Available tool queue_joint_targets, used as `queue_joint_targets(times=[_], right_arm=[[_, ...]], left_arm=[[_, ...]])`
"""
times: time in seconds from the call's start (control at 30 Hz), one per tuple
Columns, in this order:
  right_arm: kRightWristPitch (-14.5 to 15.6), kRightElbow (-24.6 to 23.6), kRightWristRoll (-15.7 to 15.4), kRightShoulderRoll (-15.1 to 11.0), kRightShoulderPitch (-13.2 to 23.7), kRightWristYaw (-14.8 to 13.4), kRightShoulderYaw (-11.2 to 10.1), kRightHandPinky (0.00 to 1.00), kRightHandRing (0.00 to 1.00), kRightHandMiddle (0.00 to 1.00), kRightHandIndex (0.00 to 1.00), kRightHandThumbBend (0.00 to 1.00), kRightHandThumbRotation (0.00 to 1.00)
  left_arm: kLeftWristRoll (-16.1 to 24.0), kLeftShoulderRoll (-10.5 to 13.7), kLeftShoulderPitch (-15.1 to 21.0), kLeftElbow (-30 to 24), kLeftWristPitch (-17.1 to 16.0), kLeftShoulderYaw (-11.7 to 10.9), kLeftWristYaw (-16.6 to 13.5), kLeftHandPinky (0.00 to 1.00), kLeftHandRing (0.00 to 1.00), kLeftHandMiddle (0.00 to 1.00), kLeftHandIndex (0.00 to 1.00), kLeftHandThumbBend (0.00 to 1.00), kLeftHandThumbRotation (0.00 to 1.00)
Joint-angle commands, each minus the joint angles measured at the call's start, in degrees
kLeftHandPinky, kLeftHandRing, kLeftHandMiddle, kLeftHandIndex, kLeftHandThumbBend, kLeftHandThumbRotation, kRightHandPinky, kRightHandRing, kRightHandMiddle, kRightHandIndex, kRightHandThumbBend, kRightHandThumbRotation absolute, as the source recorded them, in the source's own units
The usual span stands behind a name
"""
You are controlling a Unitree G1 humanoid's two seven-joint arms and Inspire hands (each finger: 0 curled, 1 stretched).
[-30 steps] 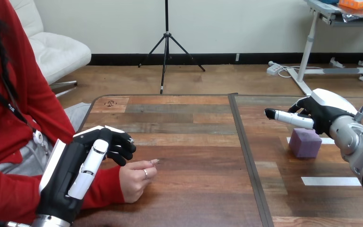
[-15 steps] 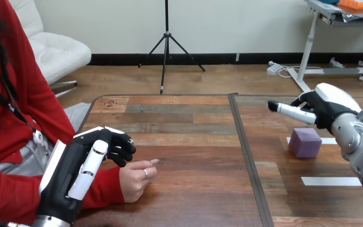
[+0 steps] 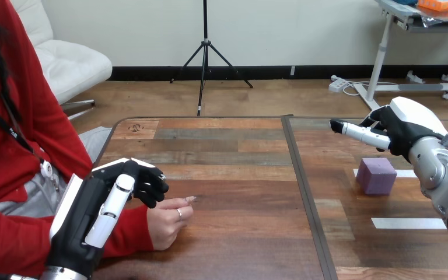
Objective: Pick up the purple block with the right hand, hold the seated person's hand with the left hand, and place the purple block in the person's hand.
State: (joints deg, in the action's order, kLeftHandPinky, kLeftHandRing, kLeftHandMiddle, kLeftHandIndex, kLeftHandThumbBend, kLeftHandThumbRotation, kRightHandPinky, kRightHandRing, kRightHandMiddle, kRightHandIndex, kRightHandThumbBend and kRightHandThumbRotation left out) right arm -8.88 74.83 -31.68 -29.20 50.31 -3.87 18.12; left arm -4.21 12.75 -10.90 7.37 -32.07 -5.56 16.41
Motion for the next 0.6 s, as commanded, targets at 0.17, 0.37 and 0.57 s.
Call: queue_joint_targets(times=[0.17, 0.37, 0.57], right_arm=[[1.22, -0.22, -0.31, -1.41, 4.82, 3.25, 0.36, 0.67, 0.75, 0.78, 0.75, 0.97, 1.00], [2.89, -0.13, -1.42, -1.75, 5.16, 6.06, 1.37, 0.64, 0.75, 0.76, 0.82, 1.00, 0.98], [4.69, -0.14, -1.59, -1.87, 5.35, 9.40, 1.59, 0.72, 0.84, 0.85, 0.86, 1.00, 0.88]], left_arm=[[-0.43, 0.44, 3.43, 0.30, -1.80, -0.26, 0.04, 0.43, 0.49, 0.52, 0.49, 0.33, 0.96], [-0.51, 0.41, 3.35, 0.25, -1.99, -0.25, 0.05, 0.43, 0.49, 0.52, 0.49, 0.33, 0.96], [-0.40, 0.59, 3.18, 0.25, -2.11, -0.36, 0.04, 0.43, 0.49, 0.52, 0.49, 0.33, 0.97]])
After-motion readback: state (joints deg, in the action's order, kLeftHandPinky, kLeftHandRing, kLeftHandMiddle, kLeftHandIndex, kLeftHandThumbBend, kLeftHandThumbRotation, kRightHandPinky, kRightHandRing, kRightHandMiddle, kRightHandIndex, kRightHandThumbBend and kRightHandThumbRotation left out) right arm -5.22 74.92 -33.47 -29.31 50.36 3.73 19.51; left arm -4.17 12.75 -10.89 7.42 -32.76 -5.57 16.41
